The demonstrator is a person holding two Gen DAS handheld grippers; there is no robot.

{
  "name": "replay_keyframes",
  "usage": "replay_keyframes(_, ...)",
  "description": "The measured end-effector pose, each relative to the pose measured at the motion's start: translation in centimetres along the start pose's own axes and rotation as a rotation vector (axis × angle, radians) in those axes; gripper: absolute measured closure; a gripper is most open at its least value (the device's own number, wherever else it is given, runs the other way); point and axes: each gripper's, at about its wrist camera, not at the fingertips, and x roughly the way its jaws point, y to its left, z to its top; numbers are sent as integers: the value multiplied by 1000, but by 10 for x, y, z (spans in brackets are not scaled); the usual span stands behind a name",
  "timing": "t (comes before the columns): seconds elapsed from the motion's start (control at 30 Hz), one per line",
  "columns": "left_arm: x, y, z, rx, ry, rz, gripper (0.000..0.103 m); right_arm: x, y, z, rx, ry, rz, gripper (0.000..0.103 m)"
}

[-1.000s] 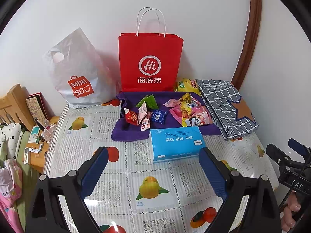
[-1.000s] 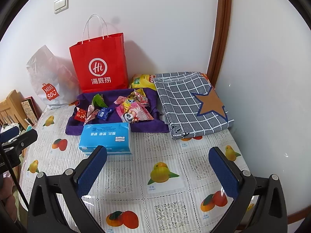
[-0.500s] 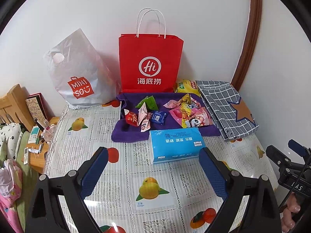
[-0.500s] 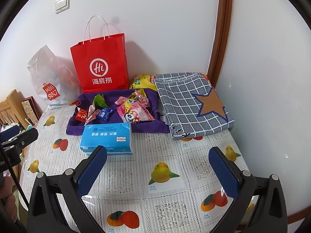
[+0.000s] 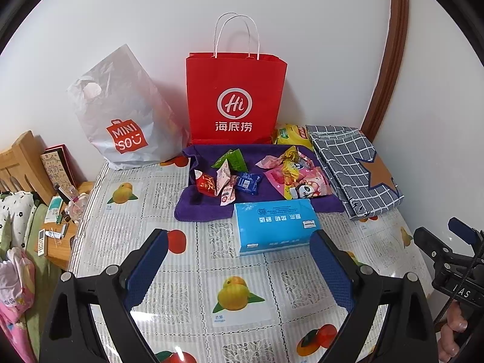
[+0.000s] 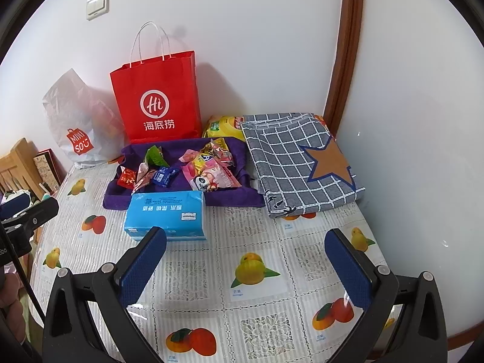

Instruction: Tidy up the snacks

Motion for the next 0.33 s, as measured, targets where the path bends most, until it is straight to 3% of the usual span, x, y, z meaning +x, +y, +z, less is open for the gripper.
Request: replay_keyframes(0.33,1,5,0,-11,-10,7,7,2,3,3,-10,-3,8,0)
